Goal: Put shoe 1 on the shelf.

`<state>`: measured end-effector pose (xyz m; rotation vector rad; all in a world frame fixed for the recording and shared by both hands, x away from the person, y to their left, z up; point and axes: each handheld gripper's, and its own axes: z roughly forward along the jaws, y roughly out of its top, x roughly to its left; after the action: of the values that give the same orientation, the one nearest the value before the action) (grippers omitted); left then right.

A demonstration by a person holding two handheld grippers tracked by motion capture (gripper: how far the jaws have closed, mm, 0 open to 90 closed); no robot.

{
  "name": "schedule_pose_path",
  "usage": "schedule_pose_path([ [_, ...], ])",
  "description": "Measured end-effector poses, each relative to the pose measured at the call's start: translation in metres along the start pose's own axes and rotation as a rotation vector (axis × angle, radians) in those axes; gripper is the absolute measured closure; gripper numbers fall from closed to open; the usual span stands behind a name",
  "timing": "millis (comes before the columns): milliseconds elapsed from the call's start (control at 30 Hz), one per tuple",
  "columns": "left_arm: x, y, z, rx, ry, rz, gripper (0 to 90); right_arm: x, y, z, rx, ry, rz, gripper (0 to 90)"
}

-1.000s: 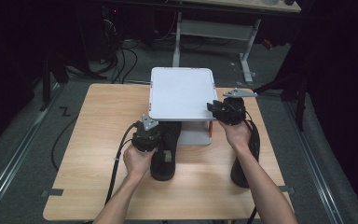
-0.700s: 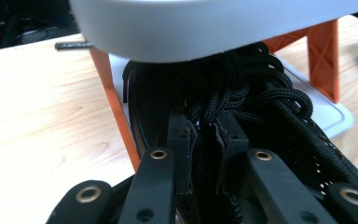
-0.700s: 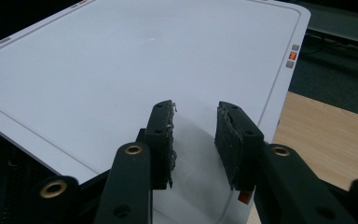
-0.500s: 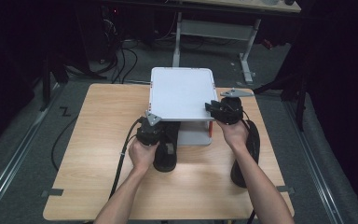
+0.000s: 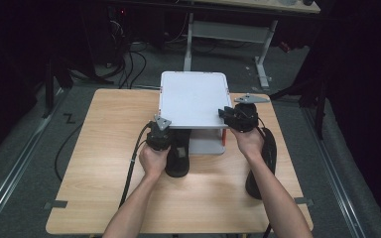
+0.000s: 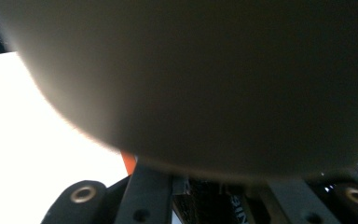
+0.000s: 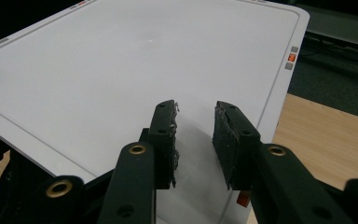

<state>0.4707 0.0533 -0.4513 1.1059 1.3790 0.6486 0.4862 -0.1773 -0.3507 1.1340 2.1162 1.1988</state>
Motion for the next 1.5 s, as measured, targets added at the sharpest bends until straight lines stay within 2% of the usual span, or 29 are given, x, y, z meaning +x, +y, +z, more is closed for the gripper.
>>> schedule_pose_path([
  [167,0.000,0.001,0.000,0.001,-0.011,-0.016,63.1,0.000,0.000,0.000,-0.001,0.001,0.001,69.3],
  [200,0.000,0.002,0.000,0.005,-0.019,-0.032,63.1,0.000,0.000,0.000,-0.001,0.001,0.001,69.3],
  [233,-0.001,0.003,0.000,0.007,-0.014,-0.036,59.5,0.000,0.000,0.000,0.000,0.002,0.001,69.4],
  [333,-0.002,0.005,-0.002,-0.005,-0.004,-0.028,49.3,0.000,0.000,0.000,0.000,0.002,0.000,69.4],
  [400,-0.001,0.011,-0.008,-0.012,-0.002,-0.037,41.6,0.000,0.000,0.000,-0.001,0.003,0.000,69.4],
  [500,0.000,0.017,-0.014,-0.024,0.002,-0.034,37.2,0.000,0.000,0.000,-0.001,0.003,0.000,69.4],
  [567,-0.001,0.024,-0.023,-0.017,-0.017,-0.052,37.2,0.000,0.000,0.000,-0.001,0.003,-0.002,69.4],
  [667,-0.004,0.030,-0.039,-0.019,-0.042,-0.047,35.9,-0.001,0.000,0.000,-0.001,0.007,-0.003,69.4],
  [800,-0.010,0.033,-0.067,-0.007,-0.084,-0.043,29.0,-0.001,-0.001,0.000,-0.005,0.005,-0.003,69.5],
  [833,-0.013,0.031,-0.083,0.010,-0.104,-0.037,26.5,-0.001,-0.001,0.000,-0.007,0.003,-0.005,69.5],
  [900,-0.016,0.026,-0.101,0.025,-0.117,-0.041,24.2,-0.001,-0.001,0.000,-0.008,0.004,-0.005,69.4],
  [933,-0.016,0.026,-0.101,0.025,-0.117,-0.041,23.7,-0.001,-0.001,0.000,-0.008,0.004,-0.004,69.5],
  [1033,-0.018,0.014,-0.123,0.053,-0.130,-0.050,21.6,-0.001,-0.001,0.000,-0.009,0.004,-0.005,69.5],
  [1067,-0.019,0.010,-0.129,0.064,-0.128,-0.036,18.6,-0.001,-0.001,0.001,-0.009,0.003,-0.005,69.4],
  [1100,-0.021,0.004,-0.135,0.072,-0.130,-0.021,18.6,-0.001,-0.001,0.001,-0.010,0.002,-0.005,69.4],
  [1167,-0.022,0.001,-0.137,0.084,-0.131,-0.021,18.5,0.000,-0.001,0.001,-0.009,0.000,-0.005,69.5],
  [1267,-0.026,-0.011,-0.134,0.125,-0.123,0.001,18.4,-0.001,-0.001,0.001,-0.010,0.002,-0.006,69.5],
  [1333,-0.027,-0.020,-0.128,0.143,-0.101,0.016,20.8,0.000,-0.002,0.000,-0.010,0.003,0.001,69.4],
  [1433,-0.028,-0.030,-0.118,0.157,-0.073,0.046,29.0,0.000,-0.002,0.000,-0.011,0.001,0.000,69.5],
  [1500,-0.029,-0.034,-0.112,0.160,-0.074,0.059,42.3,0.000,-0.001,0.001,-0.010,0.002,-0.001,69.5],
])
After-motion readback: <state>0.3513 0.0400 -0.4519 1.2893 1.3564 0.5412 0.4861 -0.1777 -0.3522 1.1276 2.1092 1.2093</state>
